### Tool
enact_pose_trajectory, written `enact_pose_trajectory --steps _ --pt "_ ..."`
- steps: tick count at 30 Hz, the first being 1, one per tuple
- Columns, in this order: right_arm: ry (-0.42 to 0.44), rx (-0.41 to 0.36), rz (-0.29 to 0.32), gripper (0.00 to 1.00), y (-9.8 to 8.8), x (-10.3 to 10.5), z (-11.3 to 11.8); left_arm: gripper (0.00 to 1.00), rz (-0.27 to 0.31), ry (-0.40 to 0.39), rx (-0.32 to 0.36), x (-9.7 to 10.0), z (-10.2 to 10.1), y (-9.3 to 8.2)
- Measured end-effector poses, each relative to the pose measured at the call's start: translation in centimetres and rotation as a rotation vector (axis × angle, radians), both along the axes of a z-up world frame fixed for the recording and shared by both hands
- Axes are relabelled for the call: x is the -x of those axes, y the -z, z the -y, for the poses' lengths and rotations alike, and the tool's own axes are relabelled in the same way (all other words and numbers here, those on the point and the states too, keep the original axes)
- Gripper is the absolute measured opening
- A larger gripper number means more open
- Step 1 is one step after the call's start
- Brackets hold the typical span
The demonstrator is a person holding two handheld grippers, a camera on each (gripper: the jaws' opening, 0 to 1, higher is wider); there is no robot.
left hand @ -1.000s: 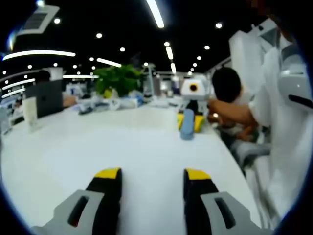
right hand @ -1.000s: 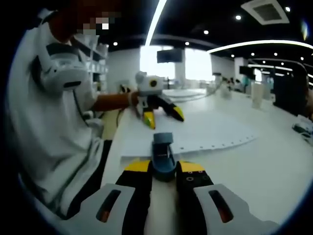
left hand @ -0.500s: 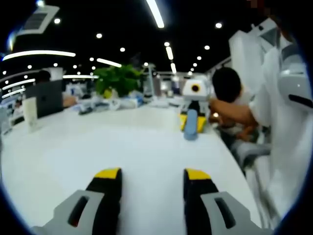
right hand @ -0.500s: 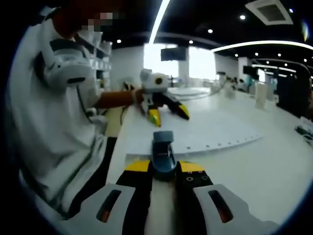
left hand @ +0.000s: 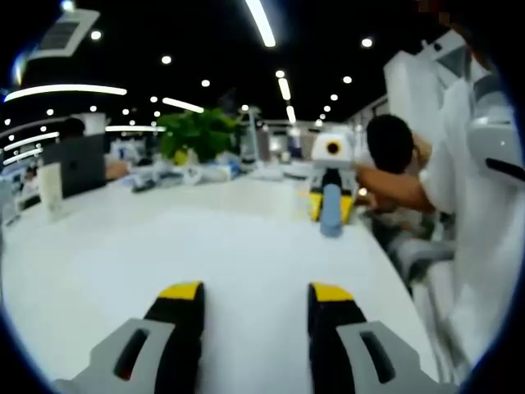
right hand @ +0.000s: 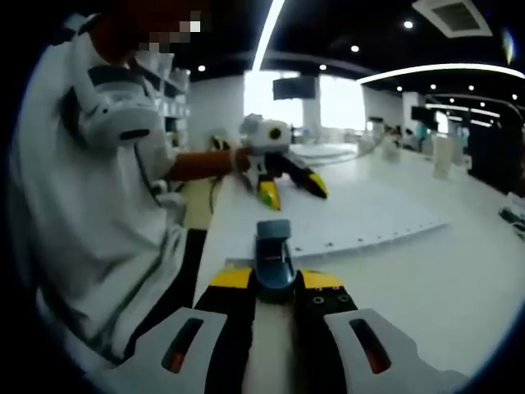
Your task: Pick up the paper insert the paper into the punch align the paper edges press the punch to punch holes
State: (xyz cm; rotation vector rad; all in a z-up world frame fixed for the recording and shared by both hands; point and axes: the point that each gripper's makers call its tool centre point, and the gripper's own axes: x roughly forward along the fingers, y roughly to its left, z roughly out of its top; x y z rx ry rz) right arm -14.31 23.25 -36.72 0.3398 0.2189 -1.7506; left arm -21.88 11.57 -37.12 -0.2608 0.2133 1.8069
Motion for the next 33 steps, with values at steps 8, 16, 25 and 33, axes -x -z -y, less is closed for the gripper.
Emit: enact_pose_trajectory --steps 8,16,25,33 --pt "-0.001 0.002 -0.011 0.23 0.0 -0.1 0.1 0.51 -0.001 -0.001 0.000 0.0 0.0 0.0" --pt "0.019 0.017 -0.034 0.27 -0.3 0.1 0.2 0.62 0.011 0.009 -0.015 -0.1 -0.3 -0.2" --pt "0.165 0.145 -0.068 0.28 -3.2 0.6 -1.3 0.64 0.068 -0.002 -0.151 0.2 0.2 -2.7" --pt "0.399 0.240 -0.112 0.27 -5.0 1.0 -3.4 0.61 -0.006 0.066 -0.077 -1.9 -1.9 -3.2"
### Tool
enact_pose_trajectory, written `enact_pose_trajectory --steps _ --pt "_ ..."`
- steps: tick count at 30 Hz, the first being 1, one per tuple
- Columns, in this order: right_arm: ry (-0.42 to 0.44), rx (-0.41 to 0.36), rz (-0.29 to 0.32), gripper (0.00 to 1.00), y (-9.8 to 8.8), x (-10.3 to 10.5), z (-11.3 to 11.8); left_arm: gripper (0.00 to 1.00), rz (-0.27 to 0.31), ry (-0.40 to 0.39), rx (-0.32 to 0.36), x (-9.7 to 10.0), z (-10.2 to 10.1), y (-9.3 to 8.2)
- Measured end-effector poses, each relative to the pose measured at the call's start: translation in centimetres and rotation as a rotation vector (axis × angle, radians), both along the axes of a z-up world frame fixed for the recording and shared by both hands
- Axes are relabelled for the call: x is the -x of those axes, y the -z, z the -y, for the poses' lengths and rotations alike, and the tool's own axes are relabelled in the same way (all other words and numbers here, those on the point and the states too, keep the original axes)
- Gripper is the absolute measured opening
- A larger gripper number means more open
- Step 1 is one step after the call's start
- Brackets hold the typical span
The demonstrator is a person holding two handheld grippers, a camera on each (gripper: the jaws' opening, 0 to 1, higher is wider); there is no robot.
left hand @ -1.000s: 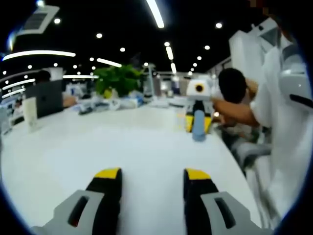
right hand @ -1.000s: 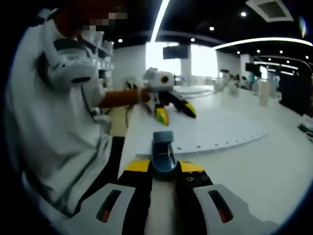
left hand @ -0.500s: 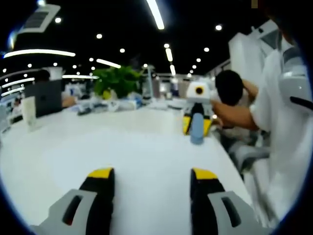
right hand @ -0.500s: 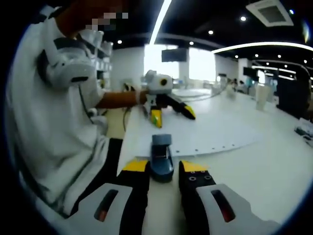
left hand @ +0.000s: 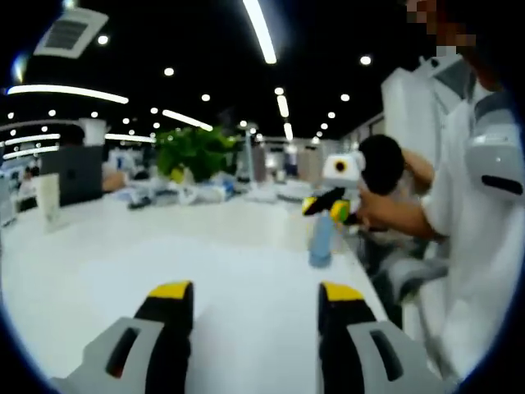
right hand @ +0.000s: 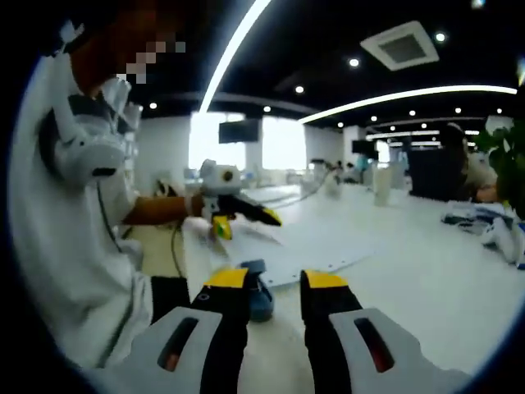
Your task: Pick up the paper insert the paper into the punch align the paper edges press the punch to punch holes
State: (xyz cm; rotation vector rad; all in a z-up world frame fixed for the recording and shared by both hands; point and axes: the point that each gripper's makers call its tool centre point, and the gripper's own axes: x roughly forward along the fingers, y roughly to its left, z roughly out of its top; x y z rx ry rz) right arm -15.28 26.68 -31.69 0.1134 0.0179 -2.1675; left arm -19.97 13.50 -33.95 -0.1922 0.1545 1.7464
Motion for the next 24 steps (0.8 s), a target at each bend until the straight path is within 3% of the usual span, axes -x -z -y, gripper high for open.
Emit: enact_pose_trajectory --steps 5,14,19,24 --pt "0.126 0.032 -0.049 0.26 -1.1 0.1 -1.8 0.55 -0.020 0.068 0.012 -1.8 -3.5 -0.6" --pt "0.187 0.080 -0.047 0.26 -1.5 -1.3 -2.5 0.53 -0.035 0.172 0.034 -4.1 -8.8 -0.9" --pt "0.232 0.111 -0.013 0.28 -1.5 -1.4 -2.8 0.53 -0.046 0.207 0.066 -5.2 -10.9 0.0" --pt "0.264 0.146 -0.018 0.28 -1.7 -1.6 -3.3 0.52 -0.044 0.236 0.100 -6.0 -12.6 1.2"
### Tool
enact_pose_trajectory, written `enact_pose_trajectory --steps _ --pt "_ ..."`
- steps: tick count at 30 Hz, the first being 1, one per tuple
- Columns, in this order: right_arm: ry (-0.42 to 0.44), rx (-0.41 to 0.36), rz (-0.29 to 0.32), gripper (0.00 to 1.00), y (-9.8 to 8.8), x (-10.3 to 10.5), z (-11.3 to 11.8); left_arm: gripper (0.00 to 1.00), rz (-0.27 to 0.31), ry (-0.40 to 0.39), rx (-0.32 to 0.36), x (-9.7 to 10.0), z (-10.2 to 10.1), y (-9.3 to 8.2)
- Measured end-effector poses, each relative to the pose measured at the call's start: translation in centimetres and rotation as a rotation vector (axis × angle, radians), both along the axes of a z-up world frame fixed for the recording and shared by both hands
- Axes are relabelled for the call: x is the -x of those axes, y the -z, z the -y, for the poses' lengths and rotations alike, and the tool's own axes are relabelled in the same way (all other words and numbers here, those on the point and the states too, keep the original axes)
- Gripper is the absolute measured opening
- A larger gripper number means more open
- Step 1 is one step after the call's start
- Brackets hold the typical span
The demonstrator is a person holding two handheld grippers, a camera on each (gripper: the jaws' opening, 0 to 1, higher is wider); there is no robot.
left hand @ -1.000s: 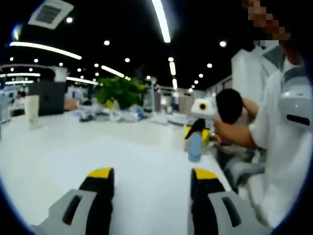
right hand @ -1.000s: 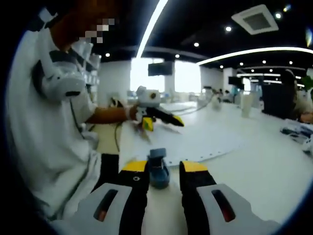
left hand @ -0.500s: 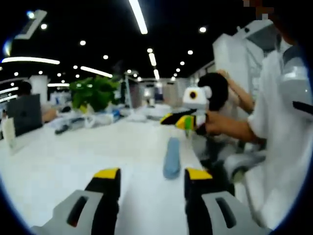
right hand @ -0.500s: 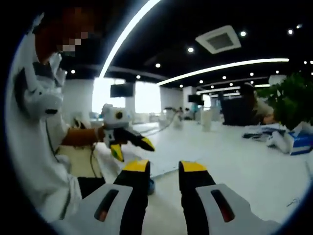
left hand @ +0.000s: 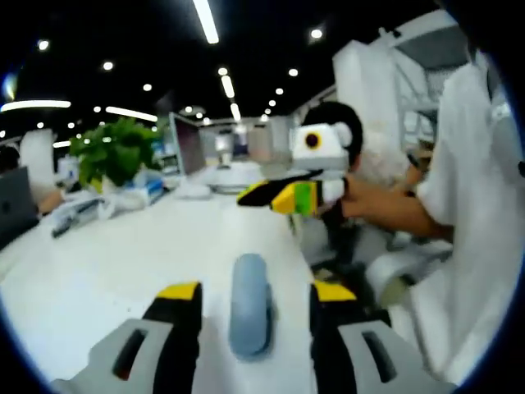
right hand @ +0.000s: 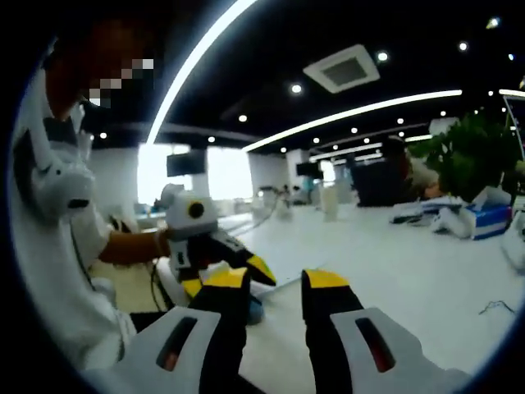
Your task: Pick up the paper insert the paper into the punch align the paper edges press the punch to punch holes
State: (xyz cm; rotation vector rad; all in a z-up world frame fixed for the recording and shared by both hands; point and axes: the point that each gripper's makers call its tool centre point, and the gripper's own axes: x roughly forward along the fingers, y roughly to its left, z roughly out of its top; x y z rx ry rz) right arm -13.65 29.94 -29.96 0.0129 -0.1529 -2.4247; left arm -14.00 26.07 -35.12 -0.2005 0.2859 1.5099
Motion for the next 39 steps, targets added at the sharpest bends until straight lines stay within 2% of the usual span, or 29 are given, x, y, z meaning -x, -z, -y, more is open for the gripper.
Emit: enact_pose_trajectory --steps 5,9,21,30,32,35,39 --pt "0.015 0.010 0.007 0.28 0.3 -0.2 -0.2 0.51 0.007 0.003 0.022 0.2 -1.1 0.9" --pt "0.025 0.011 0.014 0.28 0.5 -0.3 -0.6 0.51 0.010 0.006 0.023 0.1 -1.1 1.0" --pt "0.038 0.046 0.015 0.27 0.2 0.0 -0.5 0.40 0.023 0.005 -0.010 0.3 -1.3 1.5" --pt "0.089 0.075 0.012 0.24 -0.3 0.6 -0.3 0.31 0.010 -0.008 -0.014 0.5 -1.5 1.7" --pt "0.097 0.059 0.020 0.23 -0.1 0.8 -0.1 0.26 0.028 -0.016 -0.024 0.6 -1.4 1.4" --pt "0.103 0.025 0.026 0.23 0.3 0.8 0.4 0.26 0.043 -0.019 -0.031 0.5 -1.3 1.3" --pt "0.109 0.024 0.011 0.18 -0.4 0.8 1.4 0.26 0.042 -0.022 -0.031 0.6 -1.3 1.4"
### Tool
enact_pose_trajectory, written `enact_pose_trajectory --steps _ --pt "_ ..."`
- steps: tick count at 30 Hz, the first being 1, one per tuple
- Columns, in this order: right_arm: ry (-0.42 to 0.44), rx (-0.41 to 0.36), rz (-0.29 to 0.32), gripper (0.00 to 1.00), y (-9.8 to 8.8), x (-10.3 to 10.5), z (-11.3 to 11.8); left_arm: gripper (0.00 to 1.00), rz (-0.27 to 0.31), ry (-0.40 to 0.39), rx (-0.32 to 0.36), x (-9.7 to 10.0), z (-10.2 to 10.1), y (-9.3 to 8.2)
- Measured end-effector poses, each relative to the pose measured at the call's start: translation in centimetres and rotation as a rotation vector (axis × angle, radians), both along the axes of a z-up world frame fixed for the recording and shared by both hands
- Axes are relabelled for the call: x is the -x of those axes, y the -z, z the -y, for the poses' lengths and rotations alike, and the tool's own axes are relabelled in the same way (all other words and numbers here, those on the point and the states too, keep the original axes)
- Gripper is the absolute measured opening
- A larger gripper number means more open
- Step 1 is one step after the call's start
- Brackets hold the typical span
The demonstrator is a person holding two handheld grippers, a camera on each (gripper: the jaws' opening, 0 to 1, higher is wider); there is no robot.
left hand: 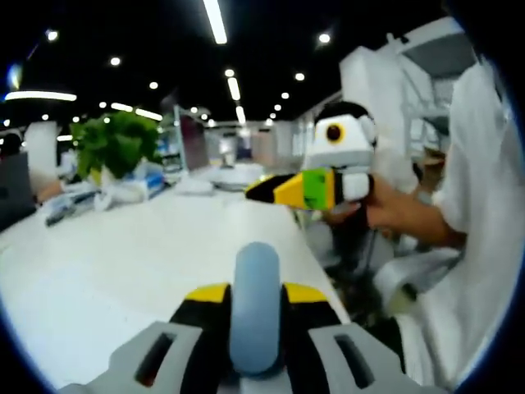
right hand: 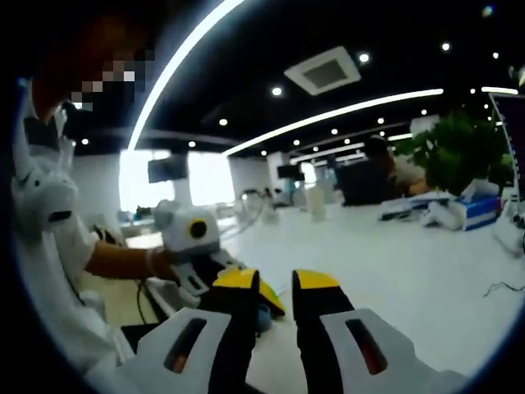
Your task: Pick up the paper insert the paper into the punch align the paper edges press the punch to punch holes
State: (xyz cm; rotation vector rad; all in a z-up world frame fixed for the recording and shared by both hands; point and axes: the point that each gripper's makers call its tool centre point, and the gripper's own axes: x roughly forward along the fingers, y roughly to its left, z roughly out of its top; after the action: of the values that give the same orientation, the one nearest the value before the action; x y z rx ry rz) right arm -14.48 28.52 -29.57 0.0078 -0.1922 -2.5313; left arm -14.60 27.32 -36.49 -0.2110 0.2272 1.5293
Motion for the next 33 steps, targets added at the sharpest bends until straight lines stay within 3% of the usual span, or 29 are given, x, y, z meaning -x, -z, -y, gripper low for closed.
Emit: enact_pose_trajectory --steps 5,7,9,11,13,20,29,33 --pt "0.065 0.012 -0.012 0.14 -1.5 0.8 0.9 0.26 -0.005 0.000 -0.002 -0.1 0.0 0.0" --pt "0.113 -0.042 -0.026 0.14 -1.9 1.3 1.6 0.26 -0.005 0.001 -0.003 -0.1 0.0 0.0" --pt "0.138 -0.089 -0.051 0.05 -2.5 1.8 2.7 0.26 -0.007 0.000 -0.004 -0.1 0.0 0.0" --pt "0.160 -0.079 -0.052 0.05 -2.7 2.4 3.8 0.26 -0.006 0.001 -0.004 -0.2 0.0 0.0" --pt "0.170 -0.078 -0.032 0.05 -2.3 2.8 4.4 0.26 -0.011 0.003 -0.004 -0.3 0.0 0.0" --pt "0.210 -0.188 0.023 0.05 1.0 3.5 5.1 0.26 -0.011 0.002 -0.006 -0.1 0.1 0.0" --pt "0.239 -0.202 -0.008 0.04 0.7 3.3 4.7 0.26 -0.009 0.001 -0.006 -0.3 0.2 0.0" --pt "0.265 -0.179 0.007 0.03 0.9 3.3 4.4 0.26 -0.005 0.001 -0.006 2.0 0.4 0.0"
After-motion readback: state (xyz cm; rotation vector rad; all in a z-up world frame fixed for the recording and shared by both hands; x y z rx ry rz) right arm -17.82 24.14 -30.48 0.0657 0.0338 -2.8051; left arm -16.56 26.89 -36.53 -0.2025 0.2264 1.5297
